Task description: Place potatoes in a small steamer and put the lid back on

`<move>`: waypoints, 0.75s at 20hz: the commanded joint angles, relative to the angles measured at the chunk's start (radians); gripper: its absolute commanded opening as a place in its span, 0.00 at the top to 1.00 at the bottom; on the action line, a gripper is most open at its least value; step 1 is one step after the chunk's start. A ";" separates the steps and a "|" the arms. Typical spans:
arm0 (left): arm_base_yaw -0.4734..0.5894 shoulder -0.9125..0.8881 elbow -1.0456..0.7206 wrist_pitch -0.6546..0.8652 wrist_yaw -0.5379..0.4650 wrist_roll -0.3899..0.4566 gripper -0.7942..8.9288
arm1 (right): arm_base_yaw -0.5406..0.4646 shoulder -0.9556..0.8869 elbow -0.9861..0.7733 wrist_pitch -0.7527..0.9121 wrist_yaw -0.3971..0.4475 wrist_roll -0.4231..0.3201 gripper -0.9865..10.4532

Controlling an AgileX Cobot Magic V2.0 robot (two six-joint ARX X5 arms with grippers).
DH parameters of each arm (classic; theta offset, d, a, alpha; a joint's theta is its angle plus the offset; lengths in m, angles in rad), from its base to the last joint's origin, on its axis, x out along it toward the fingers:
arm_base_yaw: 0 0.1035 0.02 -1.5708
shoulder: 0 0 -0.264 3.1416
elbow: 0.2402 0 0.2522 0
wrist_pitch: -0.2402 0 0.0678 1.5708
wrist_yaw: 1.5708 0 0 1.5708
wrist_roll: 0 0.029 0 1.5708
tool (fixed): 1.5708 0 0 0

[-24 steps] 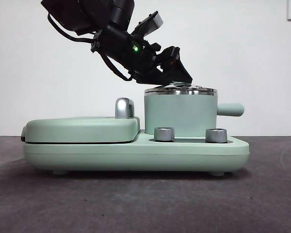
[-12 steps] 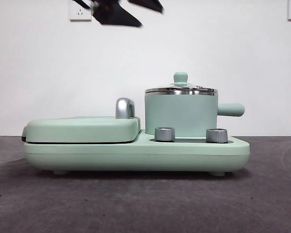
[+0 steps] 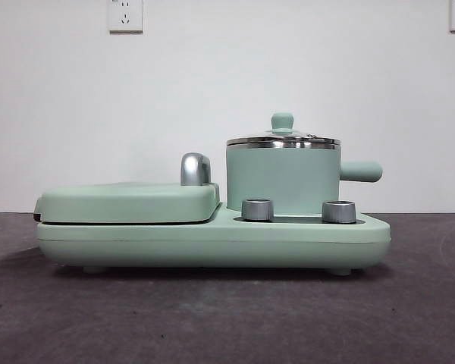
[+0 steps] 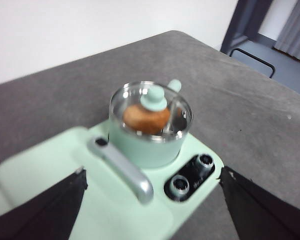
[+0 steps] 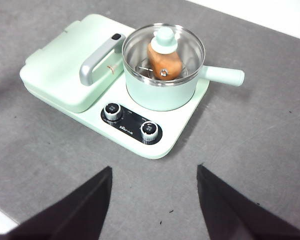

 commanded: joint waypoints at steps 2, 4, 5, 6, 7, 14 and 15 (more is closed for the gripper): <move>0.021 -0.216 -0.157 -0.012 -0.031 -0.138 0.48 | 0.007 0.028 0.010 0.010 -0.002 -0.016 0.68; 0.022 -0.290 -0.196 -0.073 -0.072 -0.162 0.48 | 0.007 0.040 0.010 -0.001 -0.002 -0.015 0.68; 0.021 -0.312 -0.200 -0.120 -0.073 -0.160 0.48 | 0.007 0.045 0.010 -0.010 -0.002 -0.015 0.68; 0.021 -0.328 -0.200 -0.159 -0.073 -0.159 0.48 | 0.007 0.051 0.010 -0.016 -0.001 -0.016 0.68; 0.021 -0.343 -0.200 -0.193 -0.071 -0.163 0.48 | 0.007 0.057 0.010 -0.018 -0.001 -0.016 0.68; 0.021 -0.409 -0.200 -0.270 -0.071 -0.157 0.48 | 0.007 0.100 0.009 -0.013 0.000 -0.019 0.68; 0.021 -0.412 -0.200 -0.270 -0.071 -0.157 0.48 | 0.007 0.108 0.009 -0.012 0.000 -0.019 0.68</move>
